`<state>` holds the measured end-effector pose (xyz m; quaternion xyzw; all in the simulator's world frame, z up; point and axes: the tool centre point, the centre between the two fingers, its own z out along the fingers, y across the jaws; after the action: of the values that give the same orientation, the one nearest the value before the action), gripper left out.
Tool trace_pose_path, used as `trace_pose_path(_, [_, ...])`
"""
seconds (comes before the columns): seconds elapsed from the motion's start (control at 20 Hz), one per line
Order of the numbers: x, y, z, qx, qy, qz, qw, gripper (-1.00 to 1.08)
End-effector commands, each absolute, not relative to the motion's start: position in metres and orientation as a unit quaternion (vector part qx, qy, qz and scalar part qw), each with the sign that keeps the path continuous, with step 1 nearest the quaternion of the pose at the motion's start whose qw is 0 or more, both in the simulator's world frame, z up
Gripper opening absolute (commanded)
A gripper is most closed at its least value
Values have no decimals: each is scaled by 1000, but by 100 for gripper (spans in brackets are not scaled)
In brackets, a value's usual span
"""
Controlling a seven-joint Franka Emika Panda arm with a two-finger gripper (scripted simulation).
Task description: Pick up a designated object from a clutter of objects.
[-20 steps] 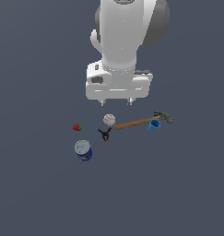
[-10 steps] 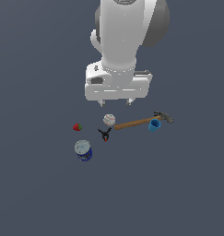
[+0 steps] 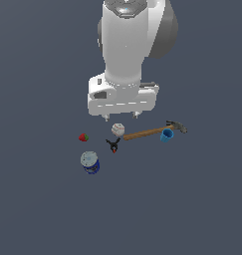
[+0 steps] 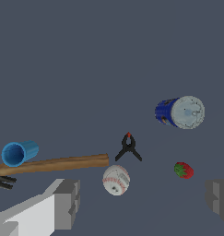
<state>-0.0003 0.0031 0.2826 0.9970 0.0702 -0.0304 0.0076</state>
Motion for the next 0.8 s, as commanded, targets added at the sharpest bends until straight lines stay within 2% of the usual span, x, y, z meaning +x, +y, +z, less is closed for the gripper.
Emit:
trace_pose_path(0.0, [5, -4, 275, 996, 83, -29, 8, 100])
trace_pose_path(0.75, [48, -74, 196, 977, 210, -16, 6, 100])
